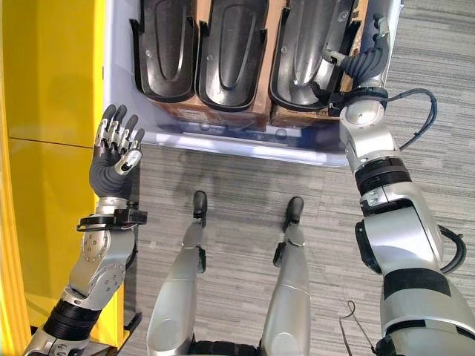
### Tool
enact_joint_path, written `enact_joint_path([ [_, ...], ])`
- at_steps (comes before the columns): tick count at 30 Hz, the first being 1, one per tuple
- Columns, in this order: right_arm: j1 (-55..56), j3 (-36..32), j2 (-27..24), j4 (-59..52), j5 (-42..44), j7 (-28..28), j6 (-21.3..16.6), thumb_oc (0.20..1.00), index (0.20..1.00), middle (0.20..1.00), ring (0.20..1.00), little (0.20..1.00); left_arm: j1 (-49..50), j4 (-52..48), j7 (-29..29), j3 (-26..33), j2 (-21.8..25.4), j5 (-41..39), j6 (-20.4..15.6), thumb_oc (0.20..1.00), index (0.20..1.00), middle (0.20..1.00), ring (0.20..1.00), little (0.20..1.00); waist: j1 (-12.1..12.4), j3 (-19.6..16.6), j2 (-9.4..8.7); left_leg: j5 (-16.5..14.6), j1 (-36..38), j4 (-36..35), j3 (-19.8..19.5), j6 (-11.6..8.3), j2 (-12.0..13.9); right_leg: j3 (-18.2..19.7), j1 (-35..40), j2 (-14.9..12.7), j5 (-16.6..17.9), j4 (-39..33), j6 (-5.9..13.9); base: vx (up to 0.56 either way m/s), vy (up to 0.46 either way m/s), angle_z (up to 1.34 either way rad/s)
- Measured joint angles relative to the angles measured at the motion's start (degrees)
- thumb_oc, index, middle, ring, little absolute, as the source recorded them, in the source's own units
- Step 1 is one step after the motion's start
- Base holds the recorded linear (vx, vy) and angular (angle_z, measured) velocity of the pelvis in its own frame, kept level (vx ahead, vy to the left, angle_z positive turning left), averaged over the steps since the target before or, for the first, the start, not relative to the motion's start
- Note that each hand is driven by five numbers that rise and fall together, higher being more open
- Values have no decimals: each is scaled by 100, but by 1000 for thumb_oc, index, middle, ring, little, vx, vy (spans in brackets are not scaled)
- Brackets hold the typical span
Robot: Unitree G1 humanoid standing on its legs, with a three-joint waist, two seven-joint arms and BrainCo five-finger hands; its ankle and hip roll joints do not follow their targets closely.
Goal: Move parts from the plastic box to the shelf.
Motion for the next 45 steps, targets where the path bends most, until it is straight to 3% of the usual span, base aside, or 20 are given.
enact_joint_path([
  [15,-276,207,57,455,100,48,-62,1000,1000,1000,1000,1000,-5,-27,9,-100,2,0,-13,1000,1000,1000,1000,1000,67,-1,2,15,-301,97,-16,-1,-15,17,-386,-27,-91,297,-43,2,-1,1],
  [20,-659,186,107,956,203,43,-249,1000,1000,1000,1000,1000,9,-47,12,-105,31,-1,-22,1000,1000,1000,1000,1000,109,-2,3,36,-627,177,-51,24,-12,22,-784,-30,-158,552,-99,10,-2,3],
  [40,-1292,-675,186,2007,2155,512,-353,1000,1000,1000,1000,1000,84,-143,0,-230,65,-204,-20,1000,1000,1000,1000,1000,268,-13,24,108,-867,197,-180,-38,-54,28,-1153,-86,-353,986,-146,1,0,2],
  [41,-1306,-670,150,2017,2191,575,-344,529,529,529,529,529,89,-143,-4,-231,65,-207,-18,1000,1000,1000,1000,1000,287,-13,24,118,-901,197,-190,-29,-52,23,-1190,-85,-356,1008,-151,1,-12,4],
  [42,-1305,-669,119,2022,2191,627,-320,263,263,263,263,263,94,-143,-8,-232,71,-207,-18,1000,1000,1000,1000,1000,290,-13,24,122,-911,197,-191,-24,-52,23,-1205,-86,-359,1021,-155,1,-12,4],
  [43,-1328,-466,55,2102,2162,736,-261,200,200,200,200,200,108,-144,-9,-232,83,-207,-15,1000,1000,1000,1000,1000,295,-13,24,122,-919,197,-201,-24,-52,20,-1220,-88,-375,1053,-162,-2,-12,4],
  [45,-1428,-348,28,2259,2122,758,-212,200,200,200,200,200,107,-146,-15,-245,103,-207,-15,1000,1000,1000,1000,1000,307,-13,24,123,-935,198,-211,-24,-54,17,-1252,-98,-434,1123,-151,-5,-7,5],
])
